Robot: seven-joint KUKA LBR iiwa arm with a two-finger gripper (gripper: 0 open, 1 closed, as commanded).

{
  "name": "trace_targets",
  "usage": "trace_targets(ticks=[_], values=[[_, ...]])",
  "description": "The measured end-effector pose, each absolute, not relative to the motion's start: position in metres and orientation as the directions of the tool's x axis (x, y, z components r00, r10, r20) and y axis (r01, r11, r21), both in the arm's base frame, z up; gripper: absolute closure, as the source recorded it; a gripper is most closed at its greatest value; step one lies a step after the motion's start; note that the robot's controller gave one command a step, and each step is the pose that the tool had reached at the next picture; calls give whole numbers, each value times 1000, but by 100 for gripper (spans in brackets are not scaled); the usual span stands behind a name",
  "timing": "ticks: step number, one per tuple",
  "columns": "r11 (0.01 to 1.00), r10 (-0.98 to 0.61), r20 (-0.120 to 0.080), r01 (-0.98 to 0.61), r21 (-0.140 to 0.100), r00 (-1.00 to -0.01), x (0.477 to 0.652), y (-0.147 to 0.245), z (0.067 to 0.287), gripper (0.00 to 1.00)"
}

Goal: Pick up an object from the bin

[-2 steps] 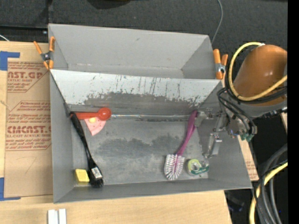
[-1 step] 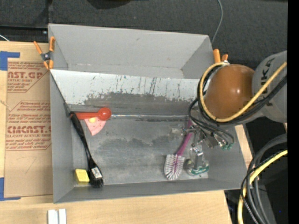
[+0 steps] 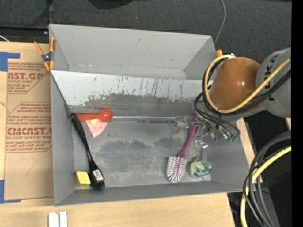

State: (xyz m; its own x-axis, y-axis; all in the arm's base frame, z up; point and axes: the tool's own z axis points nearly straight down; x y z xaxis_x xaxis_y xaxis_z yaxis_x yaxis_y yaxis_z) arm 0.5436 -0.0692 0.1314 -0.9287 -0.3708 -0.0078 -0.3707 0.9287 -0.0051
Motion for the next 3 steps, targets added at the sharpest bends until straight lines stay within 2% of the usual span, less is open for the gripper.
trace_targets(ticks=[1, 2, 3], values=[[827, -562, 3, -562, 6, -827, 508, -99, 81, 0], [828, -561, -12, -561, -7, -827, 499, -111, 87, 0], [849, -528, -9, -528, 0, -849, 493, -99, 79, 0]])
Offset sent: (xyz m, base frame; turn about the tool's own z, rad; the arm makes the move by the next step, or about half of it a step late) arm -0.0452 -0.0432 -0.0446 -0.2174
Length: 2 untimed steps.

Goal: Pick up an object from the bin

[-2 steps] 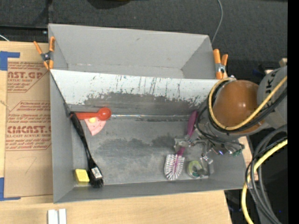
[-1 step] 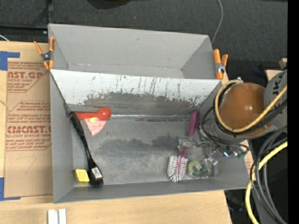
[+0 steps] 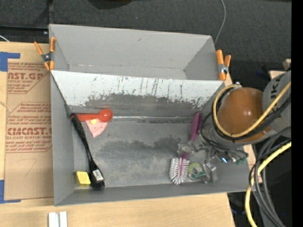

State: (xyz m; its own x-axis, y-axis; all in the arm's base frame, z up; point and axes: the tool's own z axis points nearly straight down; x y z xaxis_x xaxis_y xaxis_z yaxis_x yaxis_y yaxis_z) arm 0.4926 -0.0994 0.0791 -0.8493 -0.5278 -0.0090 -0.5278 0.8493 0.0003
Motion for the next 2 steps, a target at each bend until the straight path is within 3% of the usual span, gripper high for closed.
trace_targets(ticks=[1, 2], values=[[850, -526, -26, -526, -11, -850, 490, -95, 73, 100], [850, -526, -26, -526, -12, -850, 490, -95, 73, 100]])
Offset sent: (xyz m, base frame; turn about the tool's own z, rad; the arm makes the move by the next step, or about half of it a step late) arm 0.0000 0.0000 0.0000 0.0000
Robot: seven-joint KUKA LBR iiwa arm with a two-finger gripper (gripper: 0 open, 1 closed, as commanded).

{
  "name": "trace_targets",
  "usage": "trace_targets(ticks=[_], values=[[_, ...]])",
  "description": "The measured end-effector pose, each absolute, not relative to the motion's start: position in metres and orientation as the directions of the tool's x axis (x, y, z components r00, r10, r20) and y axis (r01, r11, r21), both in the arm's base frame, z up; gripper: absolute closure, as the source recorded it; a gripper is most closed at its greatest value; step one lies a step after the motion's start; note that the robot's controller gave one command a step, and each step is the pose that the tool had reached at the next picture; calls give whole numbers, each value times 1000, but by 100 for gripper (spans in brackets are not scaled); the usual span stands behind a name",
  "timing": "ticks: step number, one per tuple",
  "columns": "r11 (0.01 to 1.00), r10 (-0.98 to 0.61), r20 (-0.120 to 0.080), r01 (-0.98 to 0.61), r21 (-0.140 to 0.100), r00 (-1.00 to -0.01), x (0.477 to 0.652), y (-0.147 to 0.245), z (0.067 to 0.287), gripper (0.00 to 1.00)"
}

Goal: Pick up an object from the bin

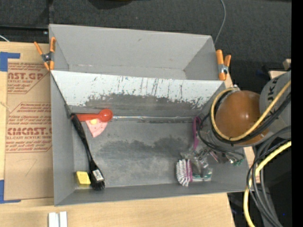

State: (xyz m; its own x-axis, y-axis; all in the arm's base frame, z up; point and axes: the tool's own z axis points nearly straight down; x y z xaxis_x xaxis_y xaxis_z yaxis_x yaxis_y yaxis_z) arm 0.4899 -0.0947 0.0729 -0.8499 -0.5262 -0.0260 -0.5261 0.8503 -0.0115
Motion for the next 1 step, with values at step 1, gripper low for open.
trace_targets(ticks=[1], values=[[920, -392, -19, -392, -2, -920, 482, -102, 147, 100]])
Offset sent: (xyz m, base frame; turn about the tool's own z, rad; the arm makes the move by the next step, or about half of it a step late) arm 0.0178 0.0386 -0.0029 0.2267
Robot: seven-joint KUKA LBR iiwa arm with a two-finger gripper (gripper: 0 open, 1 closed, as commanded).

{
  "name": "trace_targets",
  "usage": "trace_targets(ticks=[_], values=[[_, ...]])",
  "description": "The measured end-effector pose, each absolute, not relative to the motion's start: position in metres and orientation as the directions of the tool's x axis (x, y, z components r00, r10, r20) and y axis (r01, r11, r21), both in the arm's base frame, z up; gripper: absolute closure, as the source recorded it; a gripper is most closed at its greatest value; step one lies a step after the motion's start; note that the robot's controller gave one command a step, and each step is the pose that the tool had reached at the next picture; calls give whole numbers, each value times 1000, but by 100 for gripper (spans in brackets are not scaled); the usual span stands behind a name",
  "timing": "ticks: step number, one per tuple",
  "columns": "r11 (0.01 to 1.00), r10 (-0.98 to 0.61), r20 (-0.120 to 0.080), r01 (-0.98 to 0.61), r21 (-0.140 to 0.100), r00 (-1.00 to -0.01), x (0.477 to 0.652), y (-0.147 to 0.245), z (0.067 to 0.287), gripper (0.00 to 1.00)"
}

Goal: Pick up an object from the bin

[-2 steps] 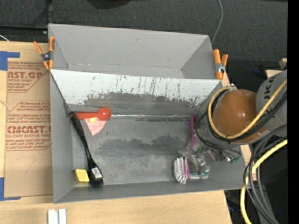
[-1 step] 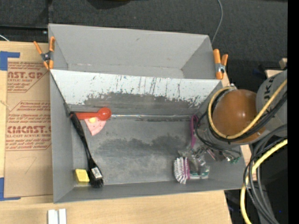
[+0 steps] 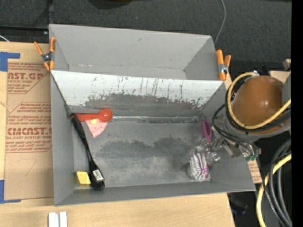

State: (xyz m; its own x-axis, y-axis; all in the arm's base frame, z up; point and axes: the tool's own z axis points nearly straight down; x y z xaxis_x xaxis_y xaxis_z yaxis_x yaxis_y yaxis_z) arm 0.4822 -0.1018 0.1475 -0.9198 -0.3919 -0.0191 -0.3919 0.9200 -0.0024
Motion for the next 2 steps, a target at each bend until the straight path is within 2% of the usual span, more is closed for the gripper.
trace_targets(ticks=[1, 2], values=[[933, -360, -36, -360, -14, -932, 494, -92, 150, 100], [882, -471, -22, -471, -6, -882, 507, -94, 191, 100]])
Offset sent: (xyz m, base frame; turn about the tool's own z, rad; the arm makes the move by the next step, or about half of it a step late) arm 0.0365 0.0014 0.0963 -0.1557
